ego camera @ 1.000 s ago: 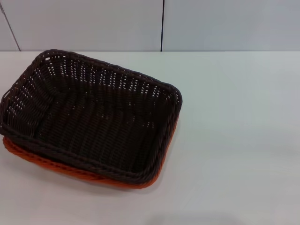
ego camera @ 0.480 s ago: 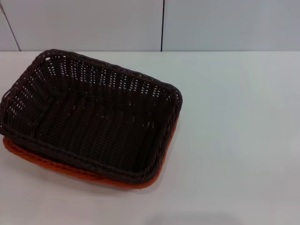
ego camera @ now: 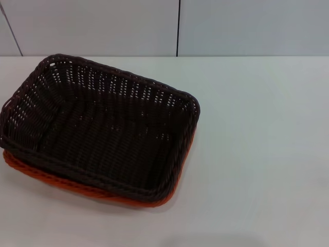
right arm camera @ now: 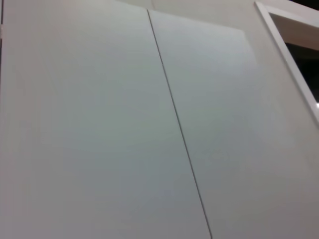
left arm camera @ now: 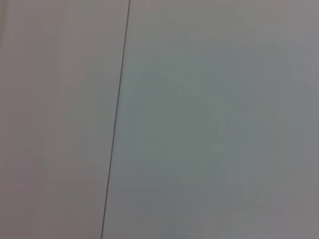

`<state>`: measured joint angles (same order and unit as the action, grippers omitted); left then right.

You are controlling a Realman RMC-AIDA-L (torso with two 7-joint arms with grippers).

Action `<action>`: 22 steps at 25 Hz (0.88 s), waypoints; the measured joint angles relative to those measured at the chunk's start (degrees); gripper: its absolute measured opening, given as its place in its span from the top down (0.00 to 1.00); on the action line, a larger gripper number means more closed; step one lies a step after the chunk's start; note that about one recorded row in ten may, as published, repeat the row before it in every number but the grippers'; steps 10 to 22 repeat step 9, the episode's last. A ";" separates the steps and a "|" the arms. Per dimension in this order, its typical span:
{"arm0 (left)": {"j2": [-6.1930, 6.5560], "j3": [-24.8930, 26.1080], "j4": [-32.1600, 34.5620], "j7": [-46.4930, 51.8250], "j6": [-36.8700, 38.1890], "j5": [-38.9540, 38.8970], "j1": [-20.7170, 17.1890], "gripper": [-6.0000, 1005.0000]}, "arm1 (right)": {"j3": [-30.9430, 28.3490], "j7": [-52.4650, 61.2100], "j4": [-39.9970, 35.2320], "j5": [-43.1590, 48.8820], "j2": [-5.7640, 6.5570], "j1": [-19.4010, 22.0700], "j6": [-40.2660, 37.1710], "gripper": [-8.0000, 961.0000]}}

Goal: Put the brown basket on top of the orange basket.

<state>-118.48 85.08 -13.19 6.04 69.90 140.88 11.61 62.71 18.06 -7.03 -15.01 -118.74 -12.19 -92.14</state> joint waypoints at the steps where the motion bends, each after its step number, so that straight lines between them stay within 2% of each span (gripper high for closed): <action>1: 0.00 0.00 0.25 -0.02 0.01 0.02 0.11 0.20 | -0.16 0.01 0.00 -0.17 -0.06 -0.08 0.00 0.23; 8: -0.05 0.00 0.86 -0.06 0.24 -0.03 0.37 0.20 | -0.93 -0.05 0.42 -0.52 -0.18 -0.86 0.12 0.13; 22: -0.05 0.00 0.86 -0.06 0.24 -0.03 0.37 0.20 | -0.93 -0.05 0.42 -0.52 -0.18 -0.86 0.12 0.13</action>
